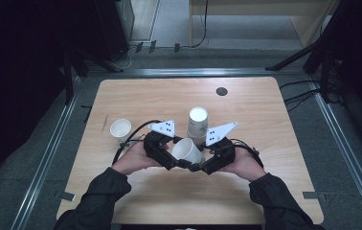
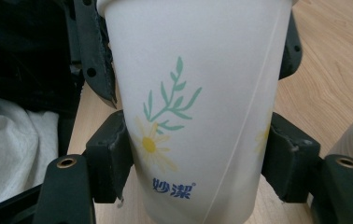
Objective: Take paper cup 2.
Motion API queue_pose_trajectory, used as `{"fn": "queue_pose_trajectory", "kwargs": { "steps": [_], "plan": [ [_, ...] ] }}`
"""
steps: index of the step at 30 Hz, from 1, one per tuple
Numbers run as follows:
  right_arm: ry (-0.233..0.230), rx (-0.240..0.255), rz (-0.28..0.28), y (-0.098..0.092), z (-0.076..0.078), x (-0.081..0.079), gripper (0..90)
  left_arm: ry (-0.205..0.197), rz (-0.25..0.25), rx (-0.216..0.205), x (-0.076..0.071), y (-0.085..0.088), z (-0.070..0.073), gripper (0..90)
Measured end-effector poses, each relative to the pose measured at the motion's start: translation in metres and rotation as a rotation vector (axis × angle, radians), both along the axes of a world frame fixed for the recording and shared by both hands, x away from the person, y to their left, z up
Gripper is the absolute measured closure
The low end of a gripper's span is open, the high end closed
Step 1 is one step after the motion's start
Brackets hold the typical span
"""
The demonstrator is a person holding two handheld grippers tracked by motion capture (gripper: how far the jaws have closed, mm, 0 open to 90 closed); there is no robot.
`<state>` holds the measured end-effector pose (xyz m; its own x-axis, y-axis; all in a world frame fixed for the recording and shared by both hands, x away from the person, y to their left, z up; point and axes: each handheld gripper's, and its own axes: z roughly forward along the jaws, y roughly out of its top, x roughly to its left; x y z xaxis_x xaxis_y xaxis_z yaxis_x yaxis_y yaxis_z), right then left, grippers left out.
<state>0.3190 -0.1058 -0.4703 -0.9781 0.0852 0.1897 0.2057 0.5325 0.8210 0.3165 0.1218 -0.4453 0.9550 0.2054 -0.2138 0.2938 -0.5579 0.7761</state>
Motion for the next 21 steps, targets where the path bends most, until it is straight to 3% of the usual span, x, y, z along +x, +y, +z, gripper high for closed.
{"fn": "queue_pose_trajectory", "kwargs": {
  "steps": [10,11,21],
  "plan": [
    [0.015,-0.001,-0.004,0.0003,-0.0007,0.0011,34.0,-0.025,0.002,-0.017,-0.0021,0.0008,0.0013,23.6],
    [0.013,0.0,-0.006,0.0002,-0.0006,0.0009,34.1,-0.042,0.002,-0.016,-0.0026,0.0012,0.0021,24.1],
    [0.026,-0.013,-0.01,-0.0001,-0.0005,0.0014,28.4,-0.033,0.017,-0.018,-0.0011,0.0056,0.006,24.5]
  ]
}}
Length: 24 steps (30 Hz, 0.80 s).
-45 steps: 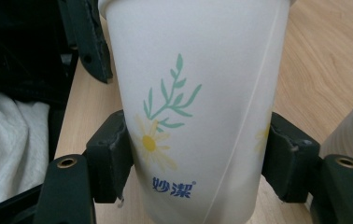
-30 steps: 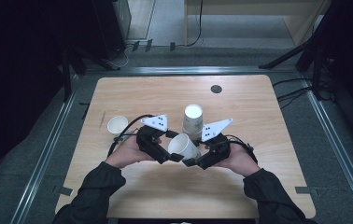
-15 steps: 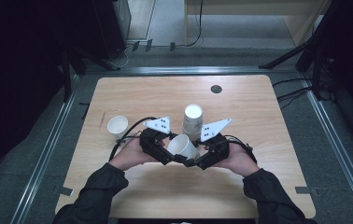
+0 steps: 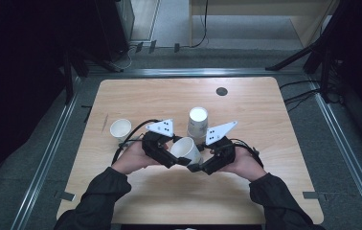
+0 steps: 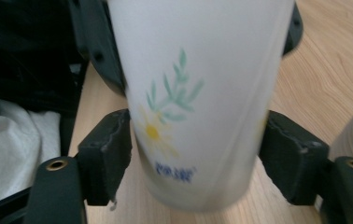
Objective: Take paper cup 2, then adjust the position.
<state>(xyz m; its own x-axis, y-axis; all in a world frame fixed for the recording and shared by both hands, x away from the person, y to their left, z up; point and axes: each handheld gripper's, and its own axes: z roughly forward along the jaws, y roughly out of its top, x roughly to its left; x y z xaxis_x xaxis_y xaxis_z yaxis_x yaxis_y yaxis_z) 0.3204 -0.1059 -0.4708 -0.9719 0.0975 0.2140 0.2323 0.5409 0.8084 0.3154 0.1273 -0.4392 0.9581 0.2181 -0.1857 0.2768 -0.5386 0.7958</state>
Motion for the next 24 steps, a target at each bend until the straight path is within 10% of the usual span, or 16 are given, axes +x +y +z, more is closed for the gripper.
{"fn": "queue_pose_trajectory", "kwargs": {
  "steps": [12,24],
  "plan": [
    [-0.021,-0.042,-0.059,-0.009,-0.006,0.0,23.2,-0.002,0.051,-0.018,0.006,0.023,0.013,24.8],
    [-0.059,-0.056,-0.166,-0.021,-0.009,0.0,22.1,-0.006,0.069,0.053,0.008,0.034,0.014,24.8]
  ]
}}
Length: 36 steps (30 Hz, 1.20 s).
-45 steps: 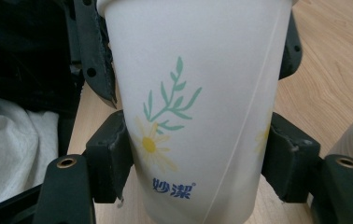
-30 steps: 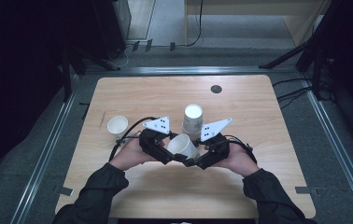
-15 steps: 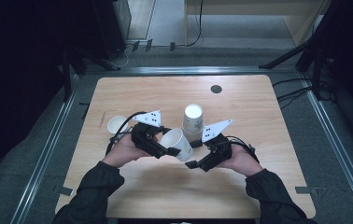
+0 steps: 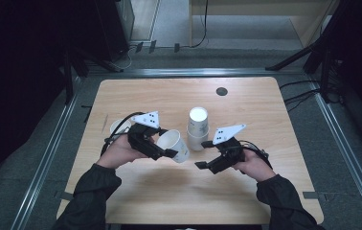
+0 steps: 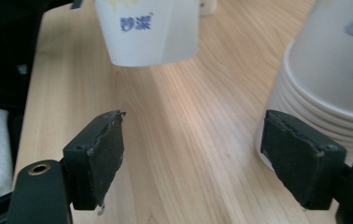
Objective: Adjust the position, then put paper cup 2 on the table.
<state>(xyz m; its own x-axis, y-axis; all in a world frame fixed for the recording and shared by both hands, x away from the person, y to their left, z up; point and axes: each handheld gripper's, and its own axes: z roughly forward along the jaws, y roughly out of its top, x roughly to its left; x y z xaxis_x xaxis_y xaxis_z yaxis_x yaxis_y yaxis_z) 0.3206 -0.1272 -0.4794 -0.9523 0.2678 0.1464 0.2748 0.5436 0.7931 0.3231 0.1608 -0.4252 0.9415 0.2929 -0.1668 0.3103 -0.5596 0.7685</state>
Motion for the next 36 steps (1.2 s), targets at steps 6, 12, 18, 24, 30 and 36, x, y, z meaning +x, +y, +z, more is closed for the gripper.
{"fn": "queue_pose_trajectory", "kwargs": {
  "steps": [6,12,18,24,30,36],
  "plan": [
    [-0.012,-0.019,-0.036,-0.004,-0.001,0.0,22.2,-0.006,-0.015,0.047,0.0,0.003,0.0,24.9],
    [-0.04,-0.029,-0.063,-0.01,0.002,-0.003,22.2,-0.004,-0.021,0.072,-0.001,0.01,0.001,24.9],
    [-0.05,-0.035,-0.095,-0.02,0.002,-0.007,22.2,0.001,-0.01,0.095,-0.002,0.02,-0.001,24.9],
    [-0.062,-0.039,-0.104,-0.025,0.003,-0.009,22.2,-0.003,0.005,0.108,-0.002,0.03,-0.003,24.9],
    [-0.069,-0.042,-0.112,-0.028,0.002,-0.007,22.2,-0.007,0.013,0.125,-0.004,0.044,-0.006,24.9],
    [-0.067,-0.045,-0.11,-0.026,0.002,-0.006,22.2,0.004,0.029,0.131,-0.006,0.058,-0.007,24.8]
  ]
}}
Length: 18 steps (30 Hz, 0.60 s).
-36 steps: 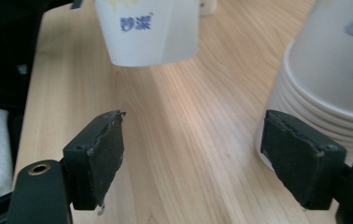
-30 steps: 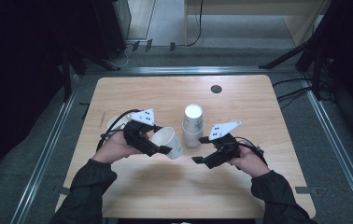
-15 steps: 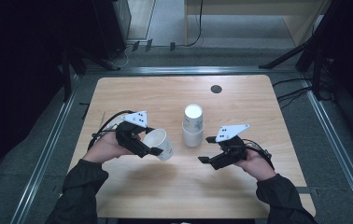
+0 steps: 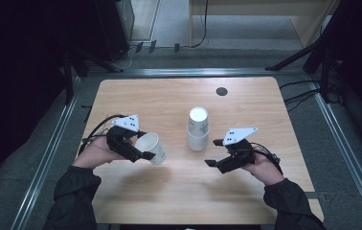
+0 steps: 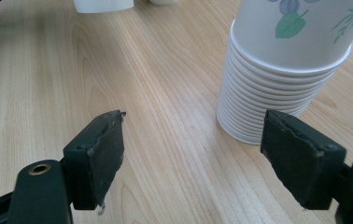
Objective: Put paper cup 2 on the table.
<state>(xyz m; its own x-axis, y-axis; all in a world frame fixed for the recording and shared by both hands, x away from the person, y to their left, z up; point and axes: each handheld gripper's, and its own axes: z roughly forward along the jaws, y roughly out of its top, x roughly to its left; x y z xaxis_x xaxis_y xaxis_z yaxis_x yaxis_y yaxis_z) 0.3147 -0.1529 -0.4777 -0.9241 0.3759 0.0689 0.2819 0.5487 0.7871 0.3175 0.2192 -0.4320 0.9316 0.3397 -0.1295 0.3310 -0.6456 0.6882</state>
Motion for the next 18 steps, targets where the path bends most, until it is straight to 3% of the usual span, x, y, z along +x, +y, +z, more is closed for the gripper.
{"fn": "queue_pose_trajectory", "kwargs": {
  "steps": [3,11,18],
  "plan": [
    [-0.004,0.001,0.004,0.0,0.001,0.0,22.2,0.005,0.009,0.011,-0.001,0.008,-0.002,24.8],
    [-0.004,0.008,-0.01,-0.003,0.001,0.001,22.2,0.022,0.032,-0.017,0.001,0.026,-0.007,24.9],
    [-0.009,0.007,-0.009,-0.004,0.002,0.001,22.3,0.021,0.052,0.007,-0.001,0.04,-0.011,24.9]
  ]
}}
